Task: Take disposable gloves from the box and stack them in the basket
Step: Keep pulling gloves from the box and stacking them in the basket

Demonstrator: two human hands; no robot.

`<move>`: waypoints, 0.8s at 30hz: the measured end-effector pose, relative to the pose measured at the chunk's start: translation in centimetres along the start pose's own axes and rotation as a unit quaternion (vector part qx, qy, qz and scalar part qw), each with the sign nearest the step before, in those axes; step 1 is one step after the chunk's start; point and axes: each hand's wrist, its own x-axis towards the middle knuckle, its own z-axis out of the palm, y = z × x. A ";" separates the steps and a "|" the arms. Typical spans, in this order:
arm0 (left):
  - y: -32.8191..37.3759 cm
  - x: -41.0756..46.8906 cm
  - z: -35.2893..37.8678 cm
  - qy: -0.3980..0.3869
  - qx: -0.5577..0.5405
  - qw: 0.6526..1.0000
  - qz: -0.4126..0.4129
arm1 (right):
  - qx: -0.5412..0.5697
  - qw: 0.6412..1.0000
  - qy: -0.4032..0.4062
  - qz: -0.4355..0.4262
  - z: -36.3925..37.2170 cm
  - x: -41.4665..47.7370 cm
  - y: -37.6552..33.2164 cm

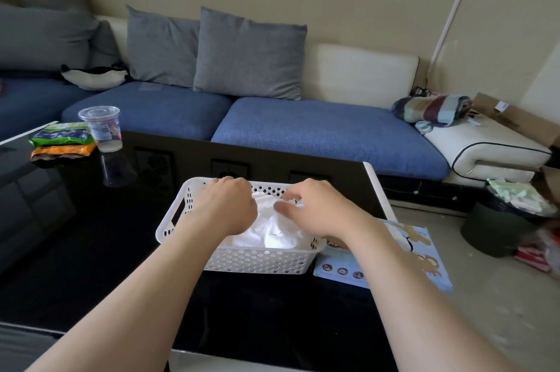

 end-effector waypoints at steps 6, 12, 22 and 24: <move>3.5 0.2 0.7 0.019 -0.114 0.990 0.080 | -0.018 0.981 0.149 0.121 -2.3 -2.7 4.4; 7.3 -0.4 1.7 0.003 -0.125 0.968 0.217 | -0.049 0.970 0.109 0.214 -3.5 -5.0 8.1; 11.8 -0.4 3.6 -0.031 -0.081 0.962 0.260 | 0.024 0.984 0.131 0.122 -2.1 -5.1 13.9; 12.2 -0.4 4.0 -0.042 -0.072 0.963 0.257 | 0.043 0.984 0.145 0.097 -1.9 -4.9 14.7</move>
